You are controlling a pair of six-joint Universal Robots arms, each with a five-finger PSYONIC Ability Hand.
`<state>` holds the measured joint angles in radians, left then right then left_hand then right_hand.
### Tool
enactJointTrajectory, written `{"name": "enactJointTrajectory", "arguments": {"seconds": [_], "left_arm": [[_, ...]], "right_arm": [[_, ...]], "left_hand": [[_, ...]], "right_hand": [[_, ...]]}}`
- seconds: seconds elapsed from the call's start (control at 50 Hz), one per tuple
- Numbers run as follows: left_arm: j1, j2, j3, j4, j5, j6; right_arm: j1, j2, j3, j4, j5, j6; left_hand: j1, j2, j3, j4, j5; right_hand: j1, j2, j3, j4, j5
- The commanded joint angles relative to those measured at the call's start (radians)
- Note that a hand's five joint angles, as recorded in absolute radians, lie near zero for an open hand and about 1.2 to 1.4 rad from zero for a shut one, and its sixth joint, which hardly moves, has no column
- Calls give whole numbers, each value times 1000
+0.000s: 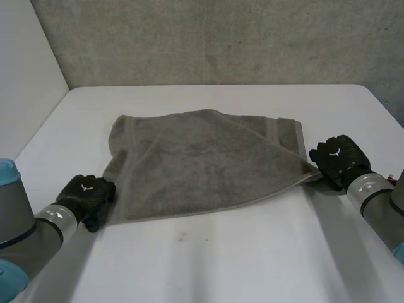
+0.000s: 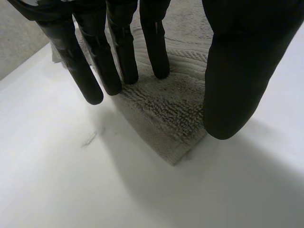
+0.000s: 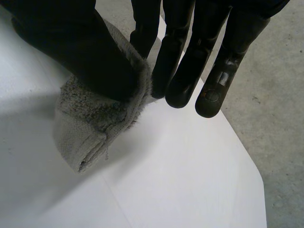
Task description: Fold the towel.
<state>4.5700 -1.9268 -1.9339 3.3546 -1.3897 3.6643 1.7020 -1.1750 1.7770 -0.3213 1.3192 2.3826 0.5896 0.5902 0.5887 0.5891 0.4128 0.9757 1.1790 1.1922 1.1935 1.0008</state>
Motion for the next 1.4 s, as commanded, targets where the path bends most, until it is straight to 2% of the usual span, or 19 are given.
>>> {"name": "enactJointTrajectory", "arguments": {"seconds": [0.02,0.28,0.42,0.6,0.92,0.98,1.02,1.12,1.18,1.36,1.4], "left_arm": [[0,-14,3,58,0,0],[-2,-52,16,75,-2,0],[-16,-23,3,60,-5,0],[-14,8,-14,59,-5,-1],[-5,-41,-8,72,-2,0],[-5,-49,-2,74,-2,0],[-5,-49,4,80,0,0],[-3,-49,16,123,-2,-4],[-3,-47,16,155,-3,-16],[-5,-35,16,166,-3,-50],[-6,-38,15,166,-2,-50]], "right_arm": [[2,0,2,1,0,0],[7,8,6,2,0,-2],[7,8,7,2,0,-3],[8,9,7,2,-2,-3],[8,15,10,2,-2,-5],[8,15,9,2,-2,-5],[8,15,9,2,-2,-5],[8,15,10,2,-2,-5],[8,15,10,2,-2,-5],[8,14,10,2,-2,-5],[8,14,10,2,0,-5]], "left_hand": [[138,137,138,138,140],[179,178,180,179,181],[50,49,51,50,52],[61,61,62,62,64],[105,105,106,106,108],[149,149,150,150,152],[313,312,314,313,315],[525,524,526,525,527],[592,592,593,593,595],[602,601,602,602,604],[727,726,728,727,729]], "right_hand": [[421,217,204,203,221],[421,217,204,203,221],[421,217,204,203,221],[421,217,204,203,221],[421,217,204,203,221],[421,217,204,203,221],[421,217,204,203,221],[421,217,204,203,221],[421,217,204,203,221],[421,217,204,203,221],[421,217,204,203,221]]}}
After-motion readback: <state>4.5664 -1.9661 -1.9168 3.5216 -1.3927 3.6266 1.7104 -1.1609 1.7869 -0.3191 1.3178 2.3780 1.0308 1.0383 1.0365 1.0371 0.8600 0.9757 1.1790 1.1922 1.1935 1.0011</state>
